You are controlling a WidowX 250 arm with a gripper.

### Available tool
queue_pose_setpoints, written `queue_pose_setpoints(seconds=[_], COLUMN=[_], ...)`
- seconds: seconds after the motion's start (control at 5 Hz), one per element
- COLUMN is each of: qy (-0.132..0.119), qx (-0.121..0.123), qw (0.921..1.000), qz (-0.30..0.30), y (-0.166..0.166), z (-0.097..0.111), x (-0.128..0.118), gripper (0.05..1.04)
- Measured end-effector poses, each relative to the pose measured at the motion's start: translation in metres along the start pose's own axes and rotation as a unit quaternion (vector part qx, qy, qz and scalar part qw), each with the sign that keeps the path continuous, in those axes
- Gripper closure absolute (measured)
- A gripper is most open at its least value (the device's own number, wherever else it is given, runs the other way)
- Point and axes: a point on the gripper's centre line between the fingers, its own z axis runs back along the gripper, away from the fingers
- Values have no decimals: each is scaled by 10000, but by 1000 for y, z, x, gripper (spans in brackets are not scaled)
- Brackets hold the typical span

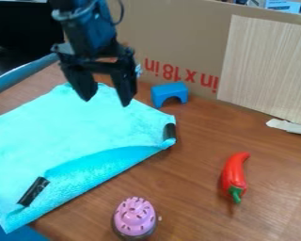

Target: Put a purple cupcake dessert on the canvas

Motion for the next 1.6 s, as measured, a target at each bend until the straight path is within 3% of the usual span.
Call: queue_pose_setpoints(seconds=[0.2, 0.4, 0.6, 1.0, 1.2, 1.4, 1.6], qy=[-465, -398, -337, -250, -206, -286, -186], qx=[303, 600, 763, 974, 951, 656, 369], qw=[9983, 9972, 9963, 9941, 9946, 9974, 9988], qz=[159, 220, 224, 410, 350, 70, -277], y=[12, 22, 28, 45, 44, 25, -4], z=[-10, -20, -30, -41, -45, -37, -24], x=[-27, -44, -64, -81, -86, -86, -86], gripper=[83, 83, 83, 83, 83, 83, 83])
